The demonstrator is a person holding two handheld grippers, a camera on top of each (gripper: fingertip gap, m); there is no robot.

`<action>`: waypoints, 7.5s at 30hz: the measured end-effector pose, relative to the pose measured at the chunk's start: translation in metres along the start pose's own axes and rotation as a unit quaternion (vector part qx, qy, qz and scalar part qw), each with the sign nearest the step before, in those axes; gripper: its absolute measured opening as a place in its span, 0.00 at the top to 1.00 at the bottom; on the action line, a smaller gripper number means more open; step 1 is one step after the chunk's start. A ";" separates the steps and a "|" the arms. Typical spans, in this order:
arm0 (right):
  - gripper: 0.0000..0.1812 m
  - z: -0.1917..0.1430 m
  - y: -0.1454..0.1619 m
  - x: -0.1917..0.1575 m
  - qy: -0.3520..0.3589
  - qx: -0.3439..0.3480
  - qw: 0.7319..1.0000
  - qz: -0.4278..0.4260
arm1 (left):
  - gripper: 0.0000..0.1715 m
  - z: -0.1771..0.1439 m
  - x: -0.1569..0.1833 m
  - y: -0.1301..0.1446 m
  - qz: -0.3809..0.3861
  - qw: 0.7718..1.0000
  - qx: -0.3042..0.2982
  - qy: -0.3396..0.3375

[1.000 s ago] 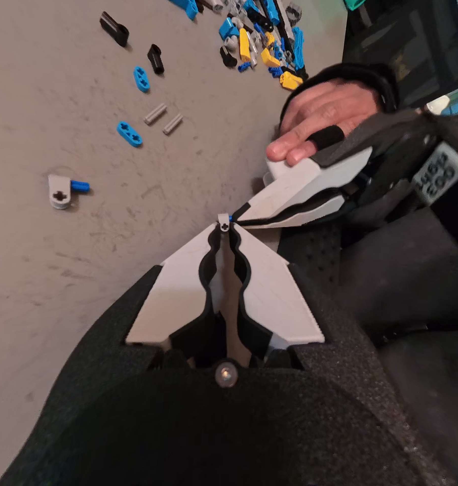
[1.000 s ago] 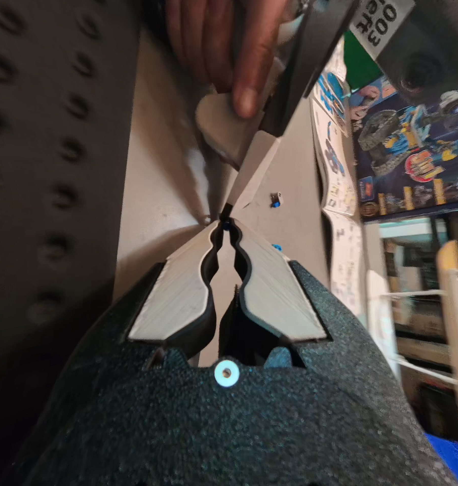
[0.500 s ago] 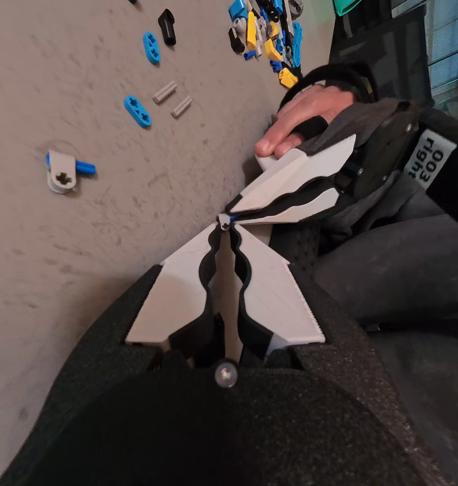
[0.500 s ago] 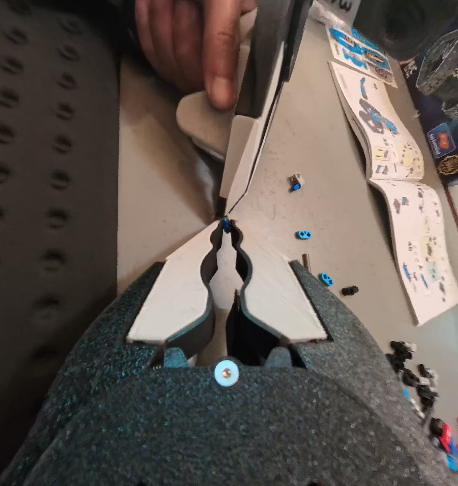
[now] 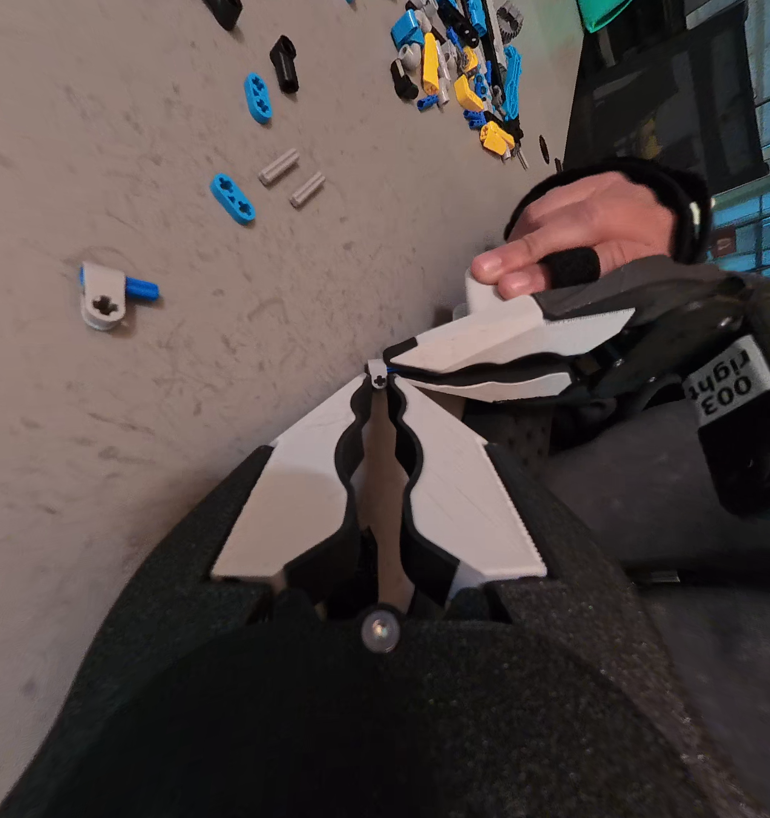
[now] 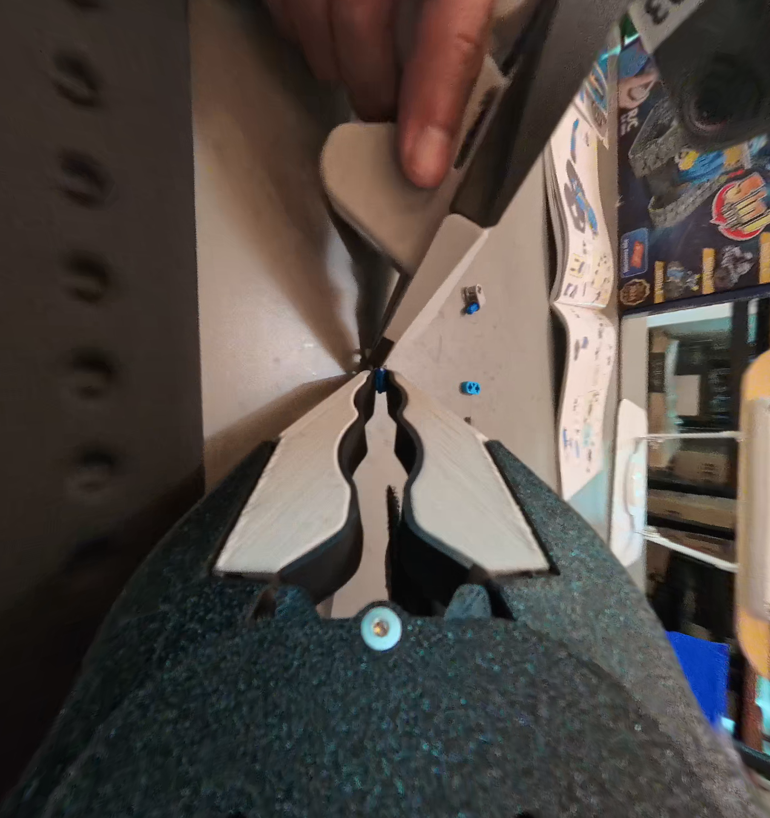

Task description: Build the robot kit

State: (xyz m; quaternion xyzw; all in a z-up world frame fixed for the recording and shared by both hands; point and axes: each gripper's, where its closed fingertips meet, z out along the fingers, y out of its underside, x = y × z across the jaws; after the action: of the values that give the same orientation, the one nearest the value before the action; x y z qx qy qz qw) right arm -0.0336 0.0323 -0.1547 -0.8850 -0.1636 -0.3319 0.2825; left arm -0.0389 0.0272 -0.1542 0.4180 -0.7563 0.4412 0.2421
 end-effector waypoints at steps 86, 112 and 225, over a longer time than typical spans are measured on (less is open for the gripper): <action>0.97 0.007 -0.015 0.005 -0.263 0.103 0.942 0.183 | 0.92 -0.011 -0.013 0.006 0.328 0.921 -0.008 -0.210; 0.97 0.010 -0.012 0.008 -0.262 0.096 0.943 0.180 | 1.00 -0.019 -0.018 0.001 0.337 0.912 0.004 -0.232; 0.98 0.009 -0.013 0.014 -0.344 0.009 0.935 0.087 | 0.95 -0.014 -0.016 0.001 0.374 0.886 0.010 -0.273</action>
State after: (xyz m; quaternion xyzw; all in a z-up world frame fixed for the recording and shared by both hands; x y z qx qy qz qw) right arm -0.0253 0.0498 -0.1457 -0.9532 -0.1763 0.0202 0.2447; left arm -0.0309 0.0466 -0.1592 0.2109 -0.8883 0.3747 -0.1613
